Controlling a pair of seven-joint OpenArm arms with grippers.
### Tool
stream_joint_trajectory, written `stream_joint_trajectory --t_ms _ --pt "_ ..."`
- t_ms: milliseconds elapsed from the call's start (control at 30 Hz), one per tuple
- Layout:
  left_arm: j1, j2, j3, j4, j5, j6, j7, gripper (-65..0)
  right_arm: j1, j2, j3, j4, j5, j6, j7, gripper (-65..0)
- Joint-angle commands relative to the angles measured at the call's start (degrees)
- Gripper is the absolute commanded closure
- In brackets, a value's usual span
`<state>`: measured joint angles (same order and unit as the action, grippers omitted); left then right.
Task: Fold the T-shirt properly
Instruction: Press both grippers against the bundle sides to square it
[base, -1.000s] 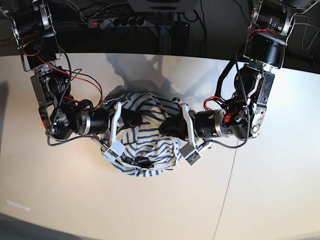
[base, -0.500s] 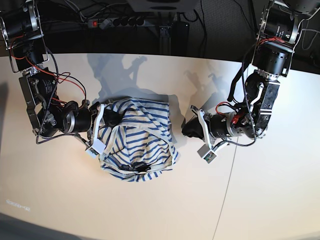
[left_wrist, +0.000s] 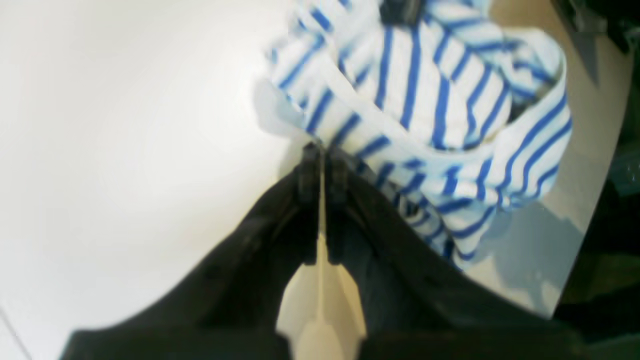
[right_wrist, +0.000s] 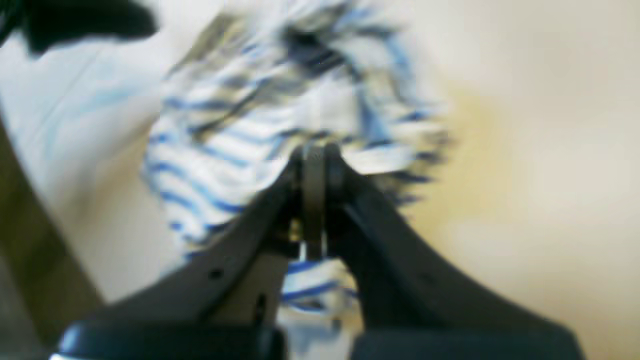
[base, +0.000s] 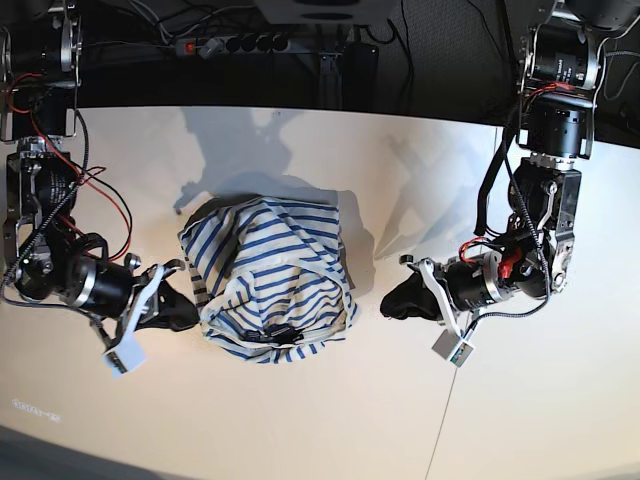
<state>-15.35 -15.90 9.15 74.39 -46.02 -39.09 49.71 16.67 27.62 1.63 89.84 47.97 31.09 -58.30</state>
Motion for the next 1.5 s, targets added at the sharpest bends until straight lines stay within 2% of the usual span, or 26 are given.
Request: stream_joint_trajectory --t_ms 0,167,400,533,767,1033,1367,1467 --pt "-1.62 -0.13 -0.22 1.03 -0.63 -0.91 -1.03 -2.0 1.07 0.92 2.1 0.02 -0.39 3.78 1.97 0.0" --pt "-1.6 -0.11 -0.15 0.92 2.01 -0.91 -1.29 -2.0 1.07 0.92 5.42 -6.58 -4.72 3.65 5.49 0.0" --pt "-1.25 1.07 -0.11 -0.2 2.38 -0.91 -0.57 -2.0 0.26 0.72 5.35 -18.99 -2.43 3.69 4.61 0.0" --pt "1.22 1.51 -0.11 -0.52 2.43 -0.91 -0.61 -2.0 -3.28 -0.2 5.38 -18.47 -1.46 3.72 4.04 0.0" --pt "3.19 1.64 -0.11 -0.52 2.36 -0.91 -1.03 -2.0 -8.02 -6.71 5.38 -18.12 -1.51 3.78 3.82 0.0" --pt "4.9 1.57 -0.11 -0.52 2.14 -0.91 0.26 -2.0 -11.13 -11.26 5.38 -16.39 -1.49 3.82 3.26 0.0" --pt "6.16 1.55 -0.11 -0.52 -0.11 -0.91 0.5 -2.0 -11.78 -12.33 5.38 -13.97 -1.46 3.82 0.44 0.0" --pt "6.14 1.55 -0.2 -0.5 -1.97 -0.91 3.13 -2.0 -11.78 -12.15 5.4 -13.68 -1.49 3.82 0.39 0.0"
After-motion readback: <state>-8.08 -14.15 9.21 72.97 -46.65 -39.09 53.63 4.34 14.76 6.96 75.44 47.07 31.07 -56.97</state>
